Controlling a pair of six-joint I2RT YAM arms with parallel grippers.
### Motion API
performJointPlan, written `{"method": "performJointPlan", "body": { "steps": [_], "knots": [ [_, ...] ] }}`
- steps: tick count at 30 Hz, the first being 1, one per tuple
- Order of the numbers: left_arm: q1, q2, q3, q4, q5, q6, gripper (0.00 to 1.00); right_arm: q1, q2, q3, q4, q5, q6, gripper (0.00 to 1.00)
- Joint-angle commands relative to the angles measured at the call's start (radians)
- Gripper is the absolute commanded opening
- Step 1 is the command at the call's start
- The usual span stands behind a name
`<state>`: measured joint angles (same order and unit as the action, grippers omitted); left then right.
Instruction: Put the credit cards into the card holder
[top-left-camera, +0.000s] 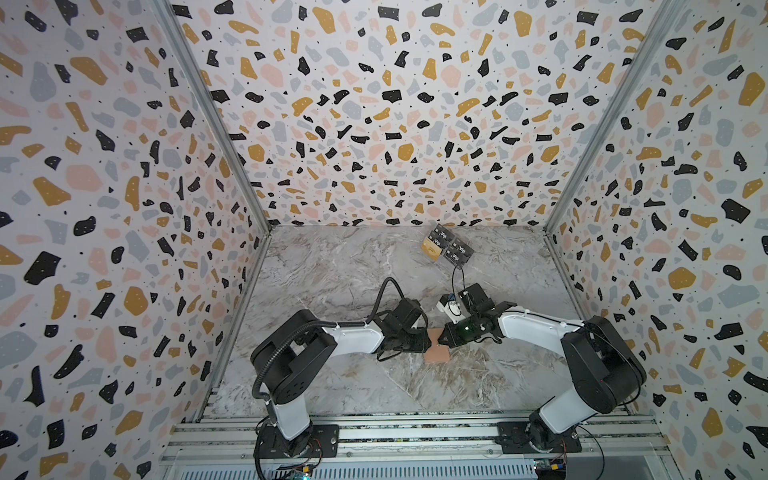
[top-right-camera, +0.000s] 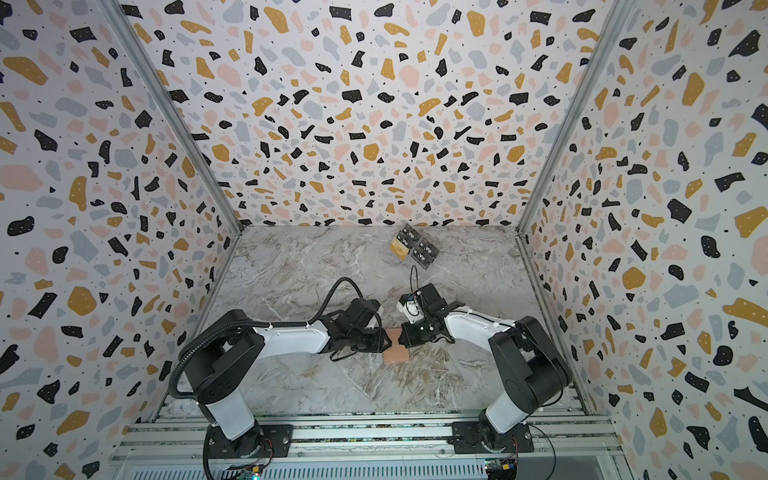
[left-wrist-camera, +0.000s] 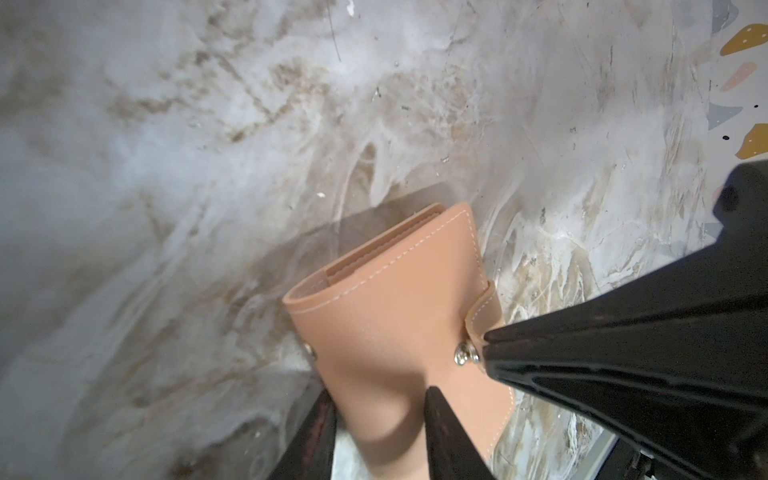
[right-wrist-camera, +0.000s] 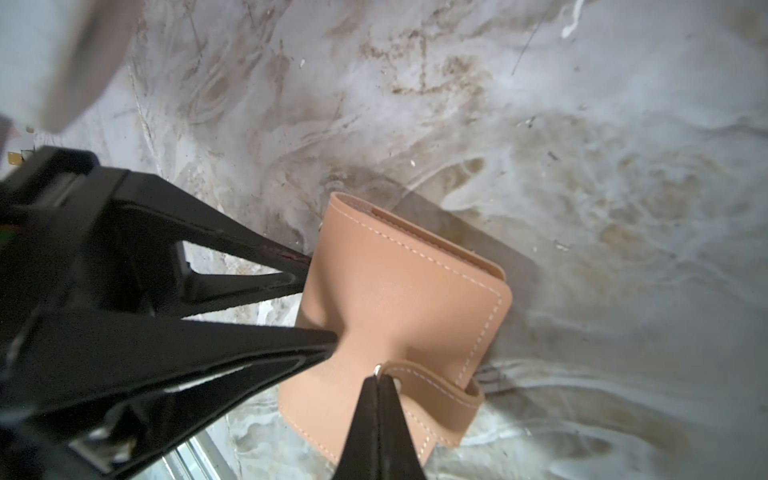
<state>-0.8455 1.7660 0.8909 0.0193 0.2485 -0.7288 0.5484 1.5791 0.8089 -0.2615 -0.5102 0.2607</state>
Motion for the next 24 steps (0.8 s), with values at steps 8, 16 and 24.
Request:
{"method": "performJointPlan", "body": {
  "steps": [8, 16, 24],
  "knots": [
    [-0.004, 0.038, -0.025, -0.081, -0.012, 0.005, 0.38, 0.022, 0.023, 0.017, -0.038, -0.024, -0.013, 0.0],
    [-0.004, 0.037, -0.027, -0.079, -0.012, 0.007, 0.38, 0.042, 0.06, 0.036, -0.074, 0.018, -0.025, 0.0],
    [-0.003, 0.039, -0.029, -0.076, -0.01, 0.008, 0.38, 0.07, 0.108, 0.047, -0.121, 0.11, -0.013, 0.0]
  ]
}}
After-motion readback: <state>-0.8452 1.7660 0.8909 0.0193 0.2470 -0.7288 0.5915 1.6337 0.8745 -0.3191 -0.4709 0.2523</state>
